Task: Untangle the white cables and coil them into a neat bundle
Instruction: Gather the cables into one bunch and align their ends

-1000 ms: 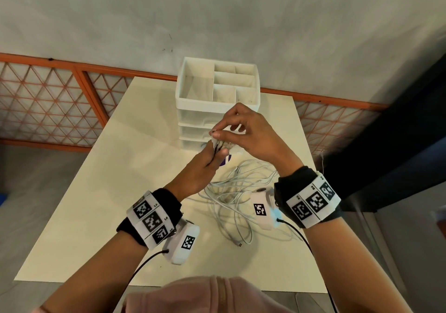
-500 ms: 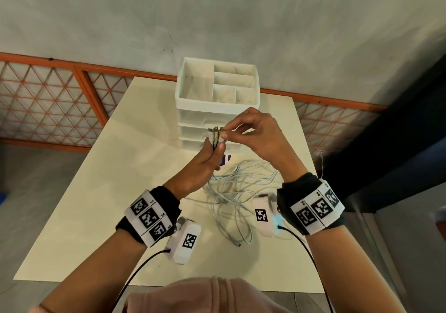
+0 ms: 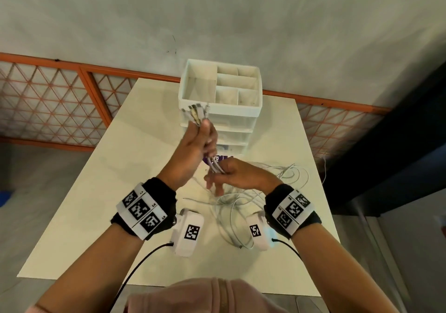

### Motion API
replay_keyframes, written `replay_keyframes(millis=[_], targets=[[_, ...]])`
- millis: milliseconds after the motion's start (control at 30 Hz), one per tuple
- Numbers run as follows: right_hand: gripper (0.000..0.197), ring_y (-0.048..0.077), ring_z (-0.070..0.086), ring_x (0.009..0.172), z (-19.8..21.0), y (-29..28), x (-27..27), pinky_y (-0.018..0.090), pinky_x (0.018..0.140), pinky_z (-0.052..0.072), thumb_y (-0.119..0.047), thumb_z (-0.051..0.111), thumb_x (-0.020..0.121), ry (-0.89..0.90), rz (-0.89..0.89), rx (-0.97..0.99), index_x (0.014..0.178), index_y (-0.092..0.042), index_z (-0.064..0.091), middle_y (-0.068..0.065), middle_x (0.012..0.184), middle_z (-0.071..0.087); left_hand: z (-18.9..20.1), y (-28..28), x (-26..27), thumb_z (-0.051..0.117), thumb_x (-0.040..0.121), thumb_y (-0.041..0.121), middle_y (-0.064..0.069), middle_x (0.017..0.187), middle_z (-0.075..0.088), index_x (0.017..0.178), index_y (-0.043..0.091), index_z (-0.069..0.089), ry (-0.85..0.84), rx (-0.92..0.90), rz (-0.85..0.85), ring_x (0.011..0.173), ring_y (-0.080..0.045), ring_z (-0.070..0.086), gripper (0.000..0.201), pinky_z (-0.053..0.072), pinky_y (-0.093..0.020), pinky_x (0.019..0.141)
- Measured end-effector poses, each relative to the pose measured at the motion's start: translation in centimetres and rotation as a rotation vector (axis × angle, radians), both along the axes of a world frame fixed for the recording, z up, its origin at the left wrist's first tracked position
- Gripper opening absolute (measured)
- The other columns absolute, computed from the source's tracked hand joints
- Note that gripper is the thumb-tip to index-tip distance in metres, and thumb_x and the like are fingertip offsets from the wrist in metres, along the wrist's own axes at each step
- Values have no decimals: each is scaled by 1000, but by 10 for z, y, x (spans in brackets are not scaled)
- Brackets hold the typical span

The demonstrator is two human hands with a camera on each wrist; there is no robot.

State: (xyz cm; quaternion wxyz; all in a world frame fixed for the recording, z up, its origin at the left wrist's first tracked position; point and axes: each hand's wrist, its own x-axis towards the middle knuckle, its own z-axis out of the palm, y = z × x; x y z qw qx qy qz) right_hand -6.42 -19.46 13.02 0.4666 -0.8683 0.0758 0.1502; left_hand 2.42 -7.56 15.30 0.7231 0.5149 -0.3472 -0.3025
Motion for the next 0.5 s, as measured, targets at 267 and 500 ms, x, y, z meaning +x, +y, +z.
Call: replay_keyframes(millis=[267, 500], targets=[[21, 1, 56, 64, 4, -51, -29, 17, 65, 42, -32, 80, 72, -44, -210, -93, 79, -19, 66, -2, 72, 65, -3, 32, 54, 28, 105, 23, 15, 53, 30, 71, 21, 25, 222, -115, 389, 49, -4, 27, 34, 31, -17, 50], [40, 15, 63, 96, 19, -9, 8, 25, 86, 46, -33, 80, 72, -81, -55, -131, 104, -20, 60, 0, 102, 68, -8, -1, 12, 25, 105, 22, 15, 55, 30, 71, 20, 27, 144, -67, 252, 49, -3, 27, 34, 34, -16, 52]])
